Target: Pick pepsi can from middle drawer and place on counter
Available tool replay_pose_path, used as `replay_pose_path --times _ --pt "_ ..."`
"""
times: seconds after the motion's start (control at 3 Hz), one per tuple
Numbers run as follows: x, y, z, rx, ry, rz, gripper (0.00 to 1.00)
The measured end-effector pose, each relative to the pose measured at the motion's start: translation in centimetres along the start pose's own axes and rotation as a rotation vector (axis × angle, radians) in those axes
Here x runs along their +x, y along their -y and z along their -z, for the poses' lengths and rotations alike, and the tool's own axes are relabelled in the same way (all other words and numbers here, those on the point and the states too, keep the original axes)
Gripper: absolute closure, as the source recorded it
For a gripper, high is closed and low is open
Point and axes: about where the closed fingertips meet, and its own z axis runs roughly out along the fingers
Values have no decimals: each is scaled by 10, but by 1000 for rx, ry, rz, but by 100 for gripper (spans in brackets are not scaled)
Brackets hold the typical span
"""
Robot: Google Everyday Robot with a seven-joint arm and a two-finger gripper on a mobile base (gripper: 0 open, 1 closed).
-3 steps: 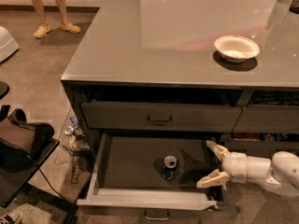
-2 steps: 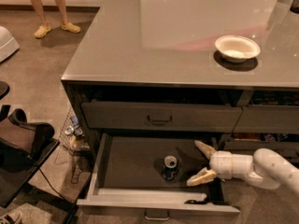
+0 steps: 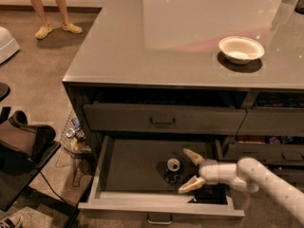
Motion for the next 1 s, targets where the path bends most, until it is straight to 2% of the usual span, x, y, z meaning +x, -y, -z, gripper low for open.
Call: replay_pose_path --times 0.33,0.67,1.0 --pt "8 -4 -27 -40 12 17 16" --pt "-15 -16 -57 -54 -16 7 47" --pt "-34 -30 -76 -55 -55 -15 70"
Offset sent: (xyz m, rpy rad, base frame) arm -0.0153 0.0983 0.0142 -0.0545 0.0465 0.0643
